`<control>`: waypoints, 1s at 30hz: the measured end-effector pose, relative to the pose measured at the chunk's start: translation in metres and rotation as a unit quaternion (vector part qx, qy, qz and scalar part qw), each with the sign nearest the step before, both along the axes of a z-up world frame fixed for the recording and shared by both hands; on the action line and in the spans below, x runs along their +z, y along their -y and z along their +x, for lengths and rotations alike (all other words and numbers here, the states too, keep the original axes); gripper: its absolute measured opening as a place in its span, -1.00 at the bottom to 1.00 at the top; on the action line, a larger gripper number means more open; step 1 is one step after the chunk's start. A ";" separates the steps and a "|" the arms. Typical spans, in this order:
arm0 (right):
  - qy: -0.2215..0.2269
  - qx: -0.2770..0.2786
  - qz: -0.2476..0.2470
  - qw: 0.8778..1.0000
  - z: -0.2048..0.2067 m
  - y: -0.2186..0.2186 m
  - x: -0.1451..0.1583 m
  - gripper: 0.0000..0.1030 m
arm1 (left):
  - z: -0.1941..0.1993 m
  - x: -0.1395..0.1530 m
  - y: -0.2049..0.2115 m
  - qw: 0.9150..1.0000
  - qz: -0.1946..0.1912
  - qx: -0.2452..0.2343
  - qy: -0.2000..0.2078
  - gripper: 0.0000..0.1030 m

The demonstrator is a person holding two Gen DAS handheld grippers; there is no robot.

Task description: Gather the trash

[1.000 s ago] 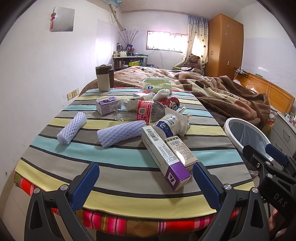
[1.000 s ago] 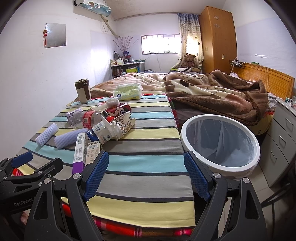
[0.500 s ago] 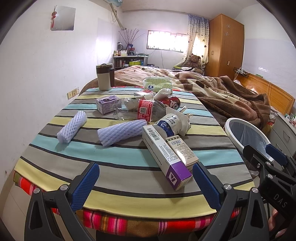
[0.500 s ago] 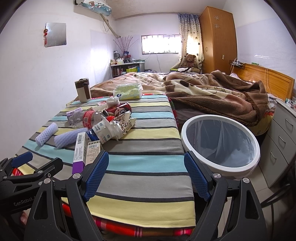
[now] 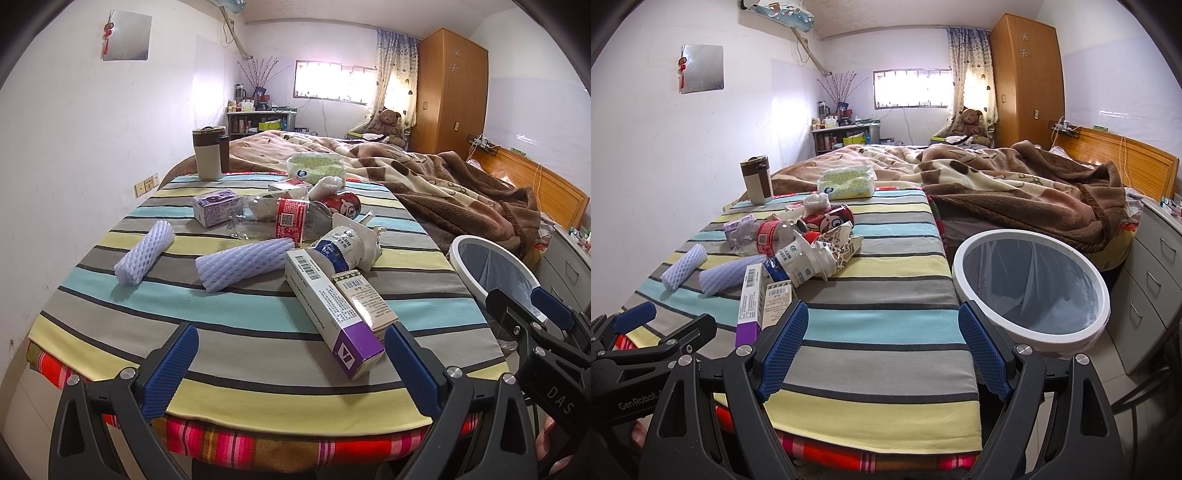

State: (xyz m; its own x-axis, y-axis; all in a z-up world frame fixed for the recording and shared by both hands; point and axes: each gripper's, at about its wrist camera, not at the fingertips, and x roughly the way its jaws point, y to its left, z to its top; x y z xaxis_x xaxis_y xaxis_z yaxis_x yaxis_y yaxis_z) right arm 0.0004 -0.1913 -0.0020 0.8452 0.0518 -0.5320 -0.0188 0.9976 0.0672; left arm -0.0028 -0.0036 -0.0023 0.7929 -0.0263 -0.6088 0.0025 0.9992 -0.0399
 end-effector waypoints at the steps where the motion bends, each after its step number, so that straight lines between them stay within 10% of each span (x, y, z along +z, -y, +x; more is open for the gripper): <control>1: 0.000 0.000 0.000 1.000 0.000 0.000 0.000 0.65 | 0.000 0.000 0.000 1.000 0.000 0.000 0.000 0.97; 30: -0.037 0.074 0.013 0.996 0.029 -0.026 -0.018 0.65 | 0.041 -0.019 -0.063 0.998 -0.043 0.019 -0.042 0.97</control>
